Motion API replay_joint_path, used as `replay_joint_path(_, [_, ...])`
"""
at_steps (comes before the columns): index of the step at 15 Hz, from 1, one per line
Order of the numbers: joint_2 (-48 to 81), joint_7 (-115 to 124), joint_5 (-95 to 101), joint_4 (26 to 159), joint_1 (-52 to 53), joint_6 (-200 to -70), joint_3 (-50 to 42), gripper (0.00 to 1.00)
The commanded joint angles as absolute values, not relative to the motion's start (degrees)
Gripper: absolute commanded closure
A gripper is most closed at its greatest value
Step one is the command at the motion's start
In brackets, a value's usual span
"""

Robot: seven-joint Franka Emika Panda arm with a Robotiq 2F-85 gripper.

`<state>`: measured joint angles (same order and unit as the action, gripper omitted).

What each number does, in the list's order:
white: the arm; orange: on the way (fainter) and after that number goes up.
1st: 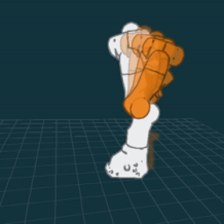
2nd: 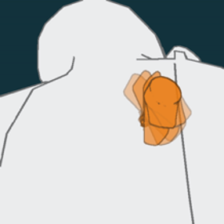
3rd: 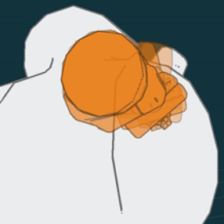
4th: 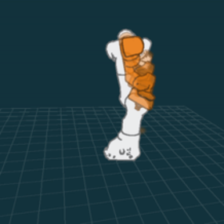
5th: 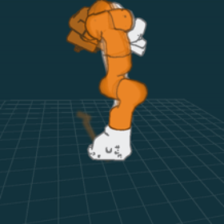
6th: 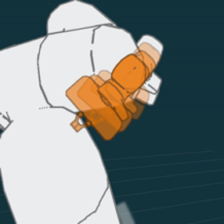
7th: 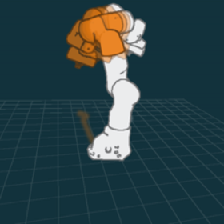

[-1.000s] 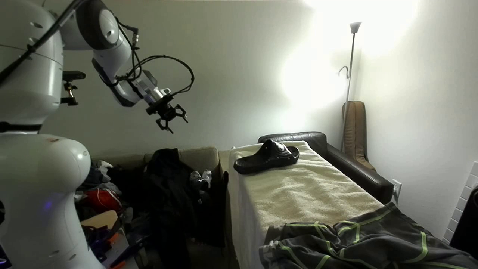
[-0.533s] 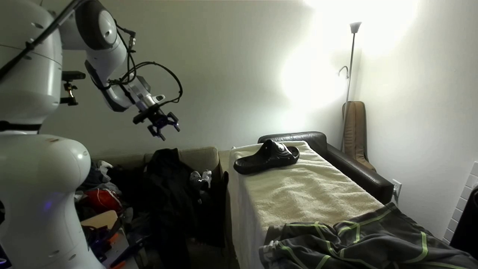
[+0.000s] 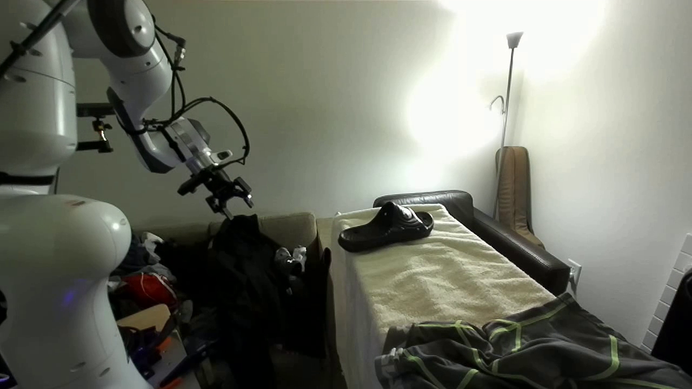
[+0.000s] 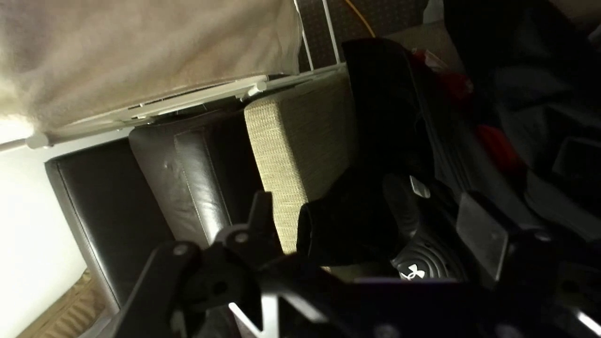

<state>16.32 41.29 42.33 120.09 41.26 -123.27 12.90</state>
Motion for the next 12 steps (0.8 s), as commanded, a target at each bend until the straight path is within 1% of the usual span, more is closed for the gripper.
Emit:
replay_joint_path(1, [8.68,42.17,42.70,128.75,38.92,-124.24,14.35,0.00])
replay_joint_path(8, [2.46,37.91,45.75,134.73,34.91,-125.08,16.87,0.00])
replay_joint_path(12, [-0.30,38.43,46.70,138.40,32.08,-127.94,18.09,0.00])
